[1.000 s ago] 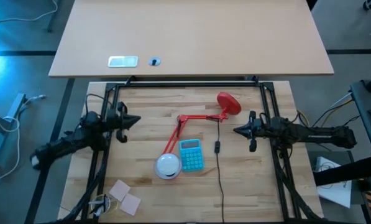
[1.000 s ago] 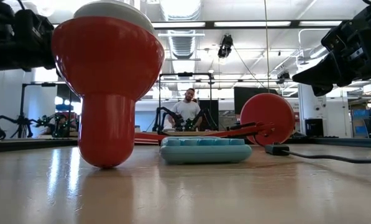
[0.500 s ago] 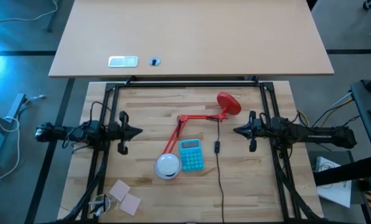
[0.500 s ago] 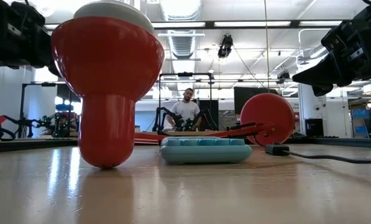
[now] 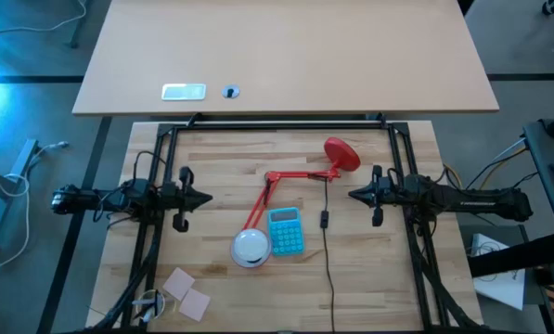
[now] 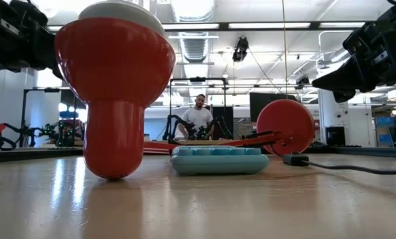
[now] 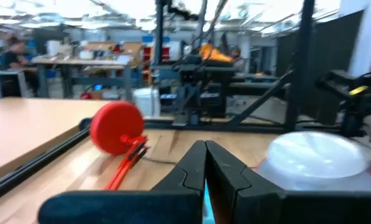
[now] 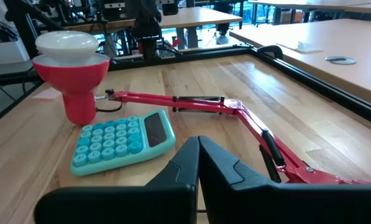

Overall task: Screw lightbulb
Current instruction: Return to Home Position

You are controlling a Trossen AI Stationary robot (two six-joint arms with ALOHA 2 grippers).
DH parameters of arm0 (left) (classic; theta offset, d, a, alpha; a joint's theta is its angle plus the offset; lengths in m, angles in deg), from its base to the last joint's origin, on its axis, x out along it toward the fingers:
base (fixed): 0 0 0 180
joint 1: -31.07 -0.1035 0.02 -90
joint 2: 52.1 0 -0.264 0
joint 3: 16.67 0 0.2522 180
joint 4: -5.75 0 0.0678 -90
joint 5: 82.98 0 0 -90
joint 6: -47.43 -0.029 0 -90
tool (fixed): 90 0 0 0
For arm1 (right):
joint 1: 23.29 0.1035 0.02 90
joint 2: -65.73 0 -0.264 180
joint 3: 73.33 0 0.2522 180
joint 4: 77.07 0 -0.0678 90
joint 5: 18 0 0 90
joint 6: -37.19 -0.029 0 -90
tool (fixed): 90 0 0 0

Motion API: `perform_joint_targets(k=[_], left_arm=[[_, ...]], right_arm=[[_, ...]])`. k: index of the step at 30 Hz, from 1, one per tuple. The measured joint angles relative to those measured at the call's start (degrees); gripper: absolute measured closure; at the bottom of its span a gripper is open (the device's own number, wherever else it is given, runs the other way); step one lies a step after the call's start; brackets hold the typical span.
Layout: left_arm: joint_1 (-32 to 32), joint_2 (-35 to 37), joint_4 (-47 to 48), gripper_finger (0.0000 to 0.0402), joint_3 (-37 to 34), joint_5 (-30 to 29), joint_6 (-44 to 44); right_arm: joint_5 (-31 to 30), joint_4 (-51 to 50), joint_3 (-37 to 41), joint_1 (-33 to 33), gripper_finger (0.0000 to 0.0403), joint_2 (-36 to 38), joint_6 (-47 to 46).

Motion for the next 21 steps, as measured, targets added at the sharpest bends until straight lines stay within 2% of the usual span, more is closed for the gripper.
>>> perform_joint_targets(k=[21], left_arm=[[0.0, -1.3, 1.1, 0.0401, 0.0, 0.3, 1.3]], right_arm=[[0.0, 0.0, 0.0, 0.0, 0.0401, 0.0, 0.4]])
